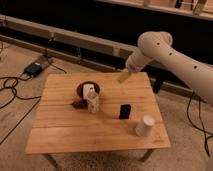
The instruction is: Place the ceramic cup over the eraser
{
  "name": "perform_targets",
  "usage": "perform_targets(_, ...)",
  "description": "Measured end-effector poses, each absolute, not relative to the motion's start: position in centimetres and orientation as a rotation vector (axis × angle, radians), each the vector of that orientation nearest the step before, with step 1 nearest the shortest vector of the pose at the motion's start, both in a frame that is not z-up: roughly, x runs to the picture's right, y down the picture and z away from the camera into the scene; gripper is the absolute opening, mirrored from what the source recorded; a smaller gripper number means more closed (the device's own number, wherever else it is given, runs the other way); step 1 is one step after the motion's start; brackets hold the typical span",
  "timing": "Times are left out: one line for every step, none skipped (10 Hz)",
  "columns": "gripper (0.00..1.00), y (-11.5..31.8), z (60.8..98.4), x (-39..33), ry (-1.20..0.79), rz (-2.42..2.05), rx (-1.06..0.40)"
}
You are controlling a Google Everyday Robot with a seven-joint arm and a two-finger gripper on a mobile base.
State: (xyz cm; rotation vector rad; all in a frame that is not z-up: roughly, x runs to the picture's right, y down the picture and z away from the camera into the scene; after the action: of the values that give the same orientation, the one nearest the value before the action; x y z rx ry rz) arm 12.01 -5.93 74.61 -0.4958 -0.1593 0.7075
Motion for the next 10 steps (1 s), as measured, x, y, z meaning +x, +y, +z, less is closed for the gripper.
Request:
perform_targets(0.65, -5.2, 74.3, 13.4, -0.125, 0.709, -0.500)
perform_targets(0.65, -4.4, 74.1, 14.2, -0.103, 0.712, -0.511)
perform_targets(0.65, -2.8, 73.7, 15.3, -0.078, 0.727, -0.537)
perform_targets(0.65, -1.6, 73.4, 16.1, -0.061, 0.740, -0.560)
perform_targets(0.65, -0.1, 73.1, 16.9, -0.043, 0.760, -0.587)
perform_targets(0.65, 1.1, 72.9, 17.7, -0.029, 0.778, -0.609)
perform_targets(0.65, 2.7, 72.5, 18.7, -0.010, 0.808, -0.635)
perform_targets(0.65, 3.5, 72.3, 19.3, -0.001, 0.831, -0.647)
perform_targets(0.65, 4.9, 72.1, 20.2, 0.014, 0.863, -0.664)
perform_targets(0.65, 6.0, 72.2, 20.4, 0.026, 0.879, -0.681)
